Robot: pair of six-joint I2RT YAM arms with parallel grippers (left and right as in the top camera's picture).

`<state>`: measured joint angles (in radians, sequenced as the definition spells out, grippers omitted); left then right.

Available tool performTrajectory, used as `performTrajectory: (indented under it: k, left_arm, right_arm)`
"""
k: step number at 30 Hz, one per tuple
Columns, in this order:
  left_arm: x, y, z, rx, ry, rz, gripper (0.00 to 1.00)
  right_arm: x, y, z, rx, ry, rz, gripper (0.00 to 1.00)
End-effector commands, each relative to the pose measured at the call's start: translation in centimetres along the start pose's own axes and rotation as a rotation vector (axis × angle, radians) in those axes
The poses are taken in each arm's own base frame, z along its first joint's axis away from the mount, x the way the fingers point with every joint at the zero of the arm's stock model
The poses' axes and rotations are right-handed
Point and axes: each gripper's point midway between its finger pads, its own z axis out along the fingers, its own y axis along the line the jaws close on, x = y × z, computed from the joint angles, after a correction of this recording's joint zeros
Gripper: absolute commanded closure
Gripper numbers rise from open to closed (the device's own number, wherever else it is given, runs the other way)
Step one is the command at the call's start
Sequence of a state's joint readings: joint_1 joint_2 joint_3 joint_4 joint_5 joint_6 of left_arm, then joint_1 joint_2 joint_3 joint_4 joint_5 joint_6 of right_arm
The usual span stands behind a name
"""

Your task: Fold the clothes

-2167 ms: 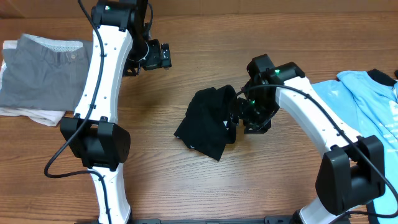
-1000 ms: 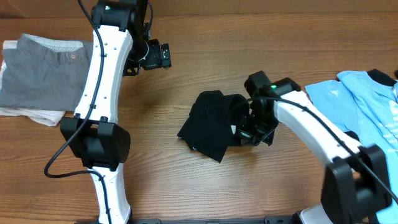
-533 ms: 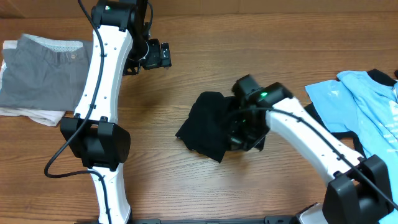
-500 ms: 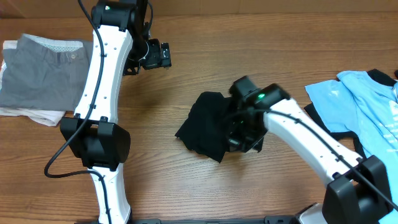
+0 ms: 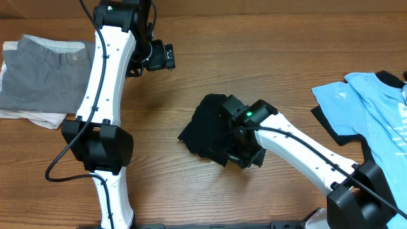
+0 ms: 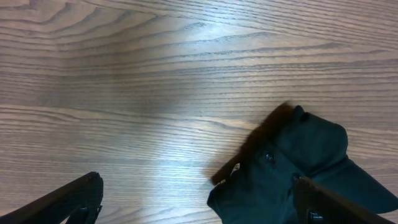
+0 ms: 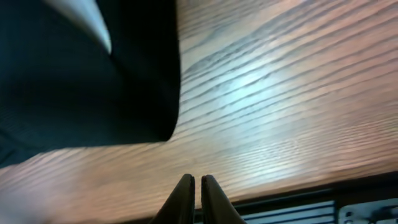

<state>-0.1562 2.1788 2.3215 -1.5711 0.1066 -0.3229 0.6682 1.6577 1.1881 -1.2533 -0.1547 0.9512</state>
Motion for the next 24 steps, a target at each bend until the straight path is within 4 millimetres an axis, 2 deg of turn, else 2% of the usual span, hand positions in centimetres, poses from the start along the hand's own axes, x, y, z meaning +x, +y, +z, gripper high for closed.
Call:
performTrajectory:
  k: [1,3,4,5,7,10,13,16,18,21,24]
  left_arm:
    - [-0.1,0.2,0.7,-0.017,0.009,-0.003,0.0]
    - [-0.1,0.2,0.7,-0.018,0.009,-0.003,0.0]
    - [-0.1,0.2,0.7,-0.018,0.01,-0.003,0.0]
    - [-0.1,0.2,0.7,-0.017,0.01,-0.003,0.0]
    - [-0.1,0.2,0.7,-0.018,0.009,-0.003,0.0]
    - [-0.1,0.2,0.7,-0.017,0.009,-0.001,0.0]
    - [-0.1,0.2,0.7,-0.017,0.009,-0.001,0.0]
    - [-0.1,0.2,0.7,-0.017,0.01,-0.001,0.0]
    - [0.0,0.2,0.7,-0.018,0.012,0.0,0.0]
    - [0.0,0.2,0.7,-0.018,0.012,0.007,0.0]
    - [0.0,0.2,0.7,-0.018,0.012,0.007,0.0]
  right_arm:
    - [-2.1,-1.2,-1.0,0.057,-0.122,0.032,0.91]
    - [-3.3,-1.6,-2.3,0.068,-0.168,0.051,0.8]
    - [-4.6,-1.8,-3.7,0.064,-0.206,0.074,0.31]
    - [-5.4,-1.8,-4.5,0.053,-0.221,0.072,0.15]
    - [-7.0,-1.5,-5.6,0.01,-0.242,0.036,0.12]
    - [-9.0,-0.3,-6.0,-0.097,-0.244,-0.08,0.11]
    - [-9.8,1.2,-6.0,-0.22,-0.213,-0.164,0.13]
    - [-9.9,1.7,-5.0,-0.256,-0.194,-0.176,0.19]
    - [-9.9,1.6,-3.6,-0.249,-0.184,-0.169,0.23]
    - [-9.8,1.4,-2.0,-0.246,-0.16,-0.158,0.36]
    - [-9.6,1.1,-1.4,-0.234,-0.142,-0.134,0.39]
